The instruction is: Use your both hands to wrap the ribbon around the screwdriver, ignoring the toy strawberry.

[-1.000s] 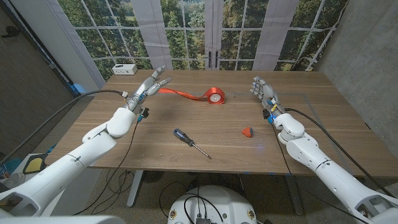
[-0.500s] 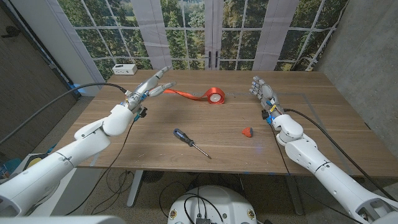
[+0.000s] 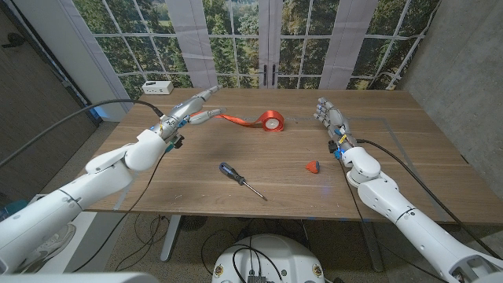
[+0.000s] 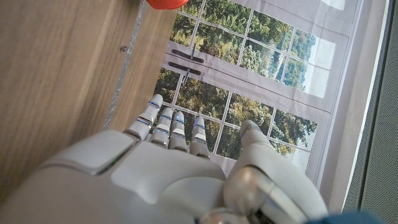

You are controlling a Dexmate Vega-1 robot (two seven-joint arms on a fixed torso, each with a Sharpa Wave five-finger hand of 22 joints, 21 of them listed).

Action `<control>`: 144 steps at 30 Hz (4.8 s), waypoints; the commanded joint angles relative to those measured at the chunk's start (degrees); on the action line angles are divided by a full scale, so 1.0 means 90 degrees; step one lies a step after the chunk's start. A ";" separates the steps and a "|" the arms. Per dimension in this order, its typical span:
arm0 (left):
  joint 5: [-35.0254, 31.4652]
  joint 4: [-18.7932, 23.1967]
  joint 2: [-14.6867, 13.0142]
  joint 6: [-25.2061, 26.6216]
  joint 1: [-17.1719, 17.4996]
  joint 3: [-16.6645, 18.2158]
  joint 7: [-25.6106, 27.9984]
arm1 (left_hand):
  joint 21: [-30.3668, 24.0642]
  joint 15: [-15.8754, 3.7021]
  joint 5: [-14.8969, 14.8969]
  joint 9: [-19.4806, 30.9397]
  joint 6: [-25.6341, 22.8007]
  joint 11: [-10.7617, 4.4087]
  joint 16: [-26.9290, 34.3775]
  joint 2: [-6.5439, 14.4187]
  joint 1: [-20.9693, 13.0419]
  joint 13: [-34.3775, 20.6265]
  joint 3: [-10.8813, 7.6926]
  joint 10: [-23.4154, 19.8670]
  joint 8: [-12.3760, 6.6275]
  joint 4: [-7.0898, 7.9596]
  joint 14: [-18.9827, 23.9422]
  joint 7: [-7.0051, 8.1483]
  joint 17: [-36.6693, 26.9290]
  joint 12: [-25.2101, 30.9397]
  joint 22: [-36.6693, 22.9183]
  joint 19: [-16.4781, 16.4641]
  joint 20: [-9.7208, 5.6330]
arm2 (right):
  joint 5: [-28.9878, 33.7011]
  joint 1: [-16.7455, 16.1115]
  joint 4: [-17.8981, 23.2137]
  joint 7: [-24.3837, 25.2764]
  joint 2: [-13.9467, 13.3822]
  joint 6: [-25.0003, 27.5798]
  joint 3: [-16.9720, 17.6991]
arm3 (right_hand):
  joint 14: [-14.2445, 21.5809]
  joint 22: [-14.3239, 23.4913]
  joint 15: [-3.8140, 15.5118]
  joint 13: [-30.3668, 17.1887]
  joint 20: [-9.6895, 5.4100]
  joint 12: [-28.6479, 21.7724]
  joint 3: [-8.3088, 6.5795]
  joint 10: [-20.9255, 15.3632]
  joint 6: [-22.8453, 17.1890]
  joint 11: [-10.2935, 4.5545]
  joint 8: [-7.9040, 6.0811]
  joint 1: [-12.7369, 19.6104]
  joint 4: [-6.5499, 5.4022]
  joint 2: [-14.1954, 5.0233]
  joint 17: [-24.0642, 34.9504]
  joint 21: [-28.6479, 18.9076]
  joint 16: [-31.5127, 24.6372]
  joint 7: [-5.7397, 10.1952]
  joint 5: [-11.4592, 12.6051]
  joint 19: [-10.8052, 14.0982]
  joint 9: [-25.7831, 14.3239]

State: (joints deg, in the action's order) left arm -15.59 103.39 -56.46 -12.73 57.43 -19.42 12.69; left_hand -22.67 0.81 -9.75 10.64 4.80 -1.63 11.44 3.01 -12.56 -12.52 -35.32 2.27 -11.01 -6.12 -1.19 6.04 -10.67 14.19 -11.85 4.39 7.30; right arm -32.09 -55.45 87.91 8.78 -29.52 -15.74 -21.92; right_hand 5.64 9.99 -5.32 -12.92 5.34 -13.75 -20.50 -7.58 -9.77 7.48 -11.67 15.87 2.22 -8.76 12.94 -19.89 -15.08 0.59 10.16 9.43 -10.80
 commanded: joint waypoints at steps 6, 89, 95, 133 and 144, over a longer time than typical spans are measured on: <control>-0.0402 0.0405 -0.0487 -0.0080 0.0160 0.0167 -0.0439 | 0.0016 -0.0012 0.0008 0.0021 -0.0062 -0.0012 0.0004 -0.0073 -0.0022 -0.0002 0.0042 -0.0020 -0.0023 -0.0031 0.0021 0.0044 -0.0008 0.0010 -0.0026 -0.0007 0.0075 | 0.0219 -0.0125 0.0248 0.0177 -0.0031 -0.0040 -0.0019 | 0.0178 0.0033 -0.0032 -0.0022 0.0024 -0.0071 0.0009 -0.0224 -0.0177 0.0039 -0.0042 0.0073 0.0048 0.0068 0.0011 0.0020 -0.0067 -0.0033 -0.0006 0.0125 -0.0010; -0.2742 0.2297 -0.1227 0.0730 -0.0409 -0.0373 -0.3897 | -0.0101 -0.0708 -0.0374 0.0061 -0.2924 -0.0390 0.0239 -0.1265 -0.2370 0.0073 0.0605 -0.2015 -0.0727 -0.0385 0.1712 -0.0534 0.0040 0.0388 0.0040 -0.1093 -0.0235 | 0.0329 -0.0296 0.0273 0.0529 0.0206 -0.0061 -0.0047 | 0.0302 0.0040 -0.0038 -0.0030 0.0032 -0.0024 0.0081 -0.0324 -0.0318 -0.0006 -0.0002 -0.0064 0.0021 0.0044 0.0085 0.0129 -0.0118 -0.0057 -0.0020 0.0278 -0.0011; -0.2701 0.2209 -0.1102 0.0660 -0.0632 -0.0584 -0.4309 | -0.0100 -0.0737 -0.0410 0.0063 -0.2890 -0.0390 0.0232 -0.1281 -0.2489 0.0075 0.0656 -0.2075 -0.0675 -0.0388 0.1797 -0.0495 0.0044 0.0380 0.0038 -0.1121 -0.0242 | 0.0307 -0.0288 0.0248 0.0527 0.0223 -0.0066 -0.0046 | 0.0303 0.0041 -0.0028 -0.0031 0.0033 -0.0025 0.0084 -0.0339 -0.0332 0.0001 -0.0002 -0.0076 0.0014 0.0039 0.0091 0.0139 -0.0119 -0.0064 -0.0019 0.0283 -0.0012; -0.2667 0.1690 -0.0772 0.0292 -0.0768 -0.1087 -0.4367 | -0.0326 -0.0845 -0.0377 0.0116 -0.3396 -0.0390 0.0300 -0.0905 -0.3662 0.0059 0.1053 -0.2941 -0.0554 -0.0314 0.2889 -0.0461 0.0043 0.0389 0.0039 -0.1907 -0.0878 | 0.0305 -0.0330 0.0269 0.0552 0.0201 -0.0034 -0.0055 | 0.0328 0.0044 -0.0042 -0.0041 0.0036 -0.0011 0.0097 -0.0372 -0.0371 0.0024 0.0008 -0.0137 -0.0017 0.0040 0.0103 0.0194 -0.0113 -0.0082 -0.0016 0.0312 -0.0014; -0.2532 0.1514 -0.0716 0.0210 -0.0723 -0.1124 -0.4187 | -0.0326 -0.0892 -0.0351 0.0124 -0.3524 -0.0412 0.0348 -0.0838 -0.3751 0.0048 0.1129 -0.3079 -0.0563 -0.0293 0.3095 -0.0441 0.0033 0.0399 0.0038 -0.1917 -0.0910 | 0.0306 -0.0313 0.0253 0.0535 0.0215 -0.0024 -0.0080 | 0.0330 0.0045 -0.0039 -0.0043 0.0029 -0.0006 0.0096 -0.0379 -0.0368 0.0016 0.0015 -0.0142 -0.0017 0.0039 0.0104 0.0209 -0.0108 -0.0074 -0.0015 0.0319 -0.0014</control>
State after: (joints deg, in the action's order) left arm -39.90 118.63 -63.55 -9.96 50.74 -28.87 -25.77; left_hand -25.45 -2.76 -13.21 11.61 -26.26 -5.04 14.21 -4.44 -45.51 -11.87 -25.33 -24.71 -16.13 -8.83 25.97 2.22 -10.29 17.59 -11.47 -12.20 -0.72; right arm -29.49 -58.27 90.07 13.56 -27.57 -16.27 -22.46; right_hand 7.99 10.26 -5.83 -13.19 5.73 -13.98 -19.66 -10.34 -12.69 7.58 -11.65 14.95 2.23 -8.31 13.71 -18.40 -15.96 -0.31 10.16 11.68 -10.79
